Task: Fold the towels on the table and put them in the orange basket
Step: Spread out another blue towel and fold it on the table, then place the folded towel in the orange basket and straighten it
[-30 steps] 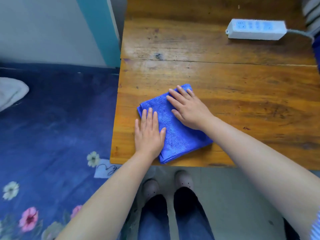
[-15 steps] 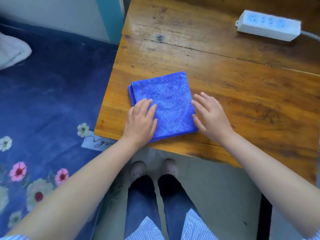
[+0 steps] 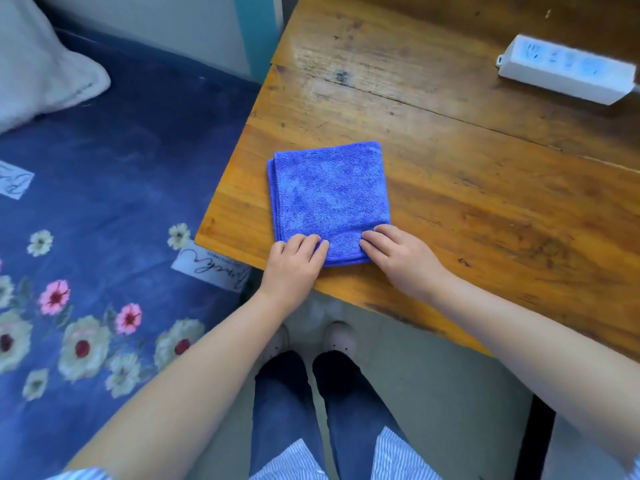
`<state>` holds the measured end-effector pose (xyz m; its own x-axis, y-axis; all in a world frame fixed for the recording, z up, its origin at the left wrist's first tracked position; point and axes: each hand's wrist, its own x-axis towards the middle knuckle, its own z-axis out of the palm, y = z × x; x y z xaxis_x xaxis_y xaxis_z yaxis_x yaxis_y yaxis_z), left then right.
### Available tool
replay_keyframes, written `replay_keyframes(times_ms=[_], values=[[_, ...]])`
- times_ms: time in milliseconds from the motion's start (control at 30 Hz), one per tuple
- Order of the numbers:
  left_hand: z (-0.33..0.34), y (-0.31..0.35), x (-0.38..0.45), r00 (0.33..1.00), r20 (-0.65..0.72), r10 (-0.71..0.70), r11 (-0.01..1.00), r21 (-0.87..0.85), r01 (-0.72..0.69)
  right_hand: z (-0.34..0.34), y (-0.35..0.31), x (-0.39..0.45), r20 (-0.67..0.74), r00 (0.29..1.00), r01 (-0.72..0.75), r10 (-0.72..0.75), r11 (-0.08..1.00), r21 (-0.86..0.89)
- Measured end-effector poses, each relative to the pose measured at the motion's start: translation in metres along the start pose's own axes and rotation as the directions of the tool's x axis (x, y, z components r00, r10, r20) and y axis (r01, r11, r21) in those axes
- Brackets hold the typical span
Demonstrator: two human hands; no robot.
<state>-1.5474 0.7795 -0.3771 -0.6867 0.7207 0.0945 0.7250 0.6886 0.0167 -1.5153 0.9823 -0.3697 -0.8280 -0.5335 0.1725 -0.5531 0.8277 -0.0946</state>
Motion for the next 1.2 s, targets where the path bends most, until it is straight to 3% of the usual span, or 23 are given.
replay_keyframes(times_ms=[133, 300, 500, 633, 867, 1033, 1200], values=[[0.003, 0.003, -0.003, 0.996, -0.087, 0.001, 0.999, 0.046, 0.003, -0.009, 0.003, 0.007, -0.017, 0.999, -0.027, 0.028, 0.996, 0.082], [0.001, 0.007, -0.012, 0.994, -0.059, -0.096, 0.995, 0.018, 0.098, -0.022, -0.002, 0.001, 0.007, 0.992, -0.125, 0.129, 0.949, 0.289], [-0.021, 0.003, -0.037, 0.983, -0.157, -0.099, 0.995, -0.045, 0.093, -0.043, -0.019, -0.003, 0.083, 0.983, -0.182, 0.164, 0.927, 0.327], [-0.061, -0.014, -0.074, 0.972, -0.2, -0.125, 0.992, -0.06, 0.115, -0.06, -0.053, 0.012, 0.036, 0.991, -0.131, 0.127, 0.943, 0.306], [-0.147, -0.05, -0.195, 0.926, -0.169, -0.339, 0.937, 0.027, 0.348, -0.088, -0.167, 0.071, -0.03, 0.999, 0.003, 0.011, 0.899, 0.438], [-0.211, -0.053, -0.322, 0.821, -0.176, -0.543, 0.817, 0.113, 0.565, -0.104, -0.282, 0.105, 0.003, 0.993, 0.101, -0.122, 0.833, 0.545], [-0.261, -0.048, -0.428, 0.646, -0.195, -0.738, 0.632, 0.138, 0.763, -0.112, -0.391, 0.137, 0.073, 0.949, 0.221, -0.307, 0.812, 0.54]])
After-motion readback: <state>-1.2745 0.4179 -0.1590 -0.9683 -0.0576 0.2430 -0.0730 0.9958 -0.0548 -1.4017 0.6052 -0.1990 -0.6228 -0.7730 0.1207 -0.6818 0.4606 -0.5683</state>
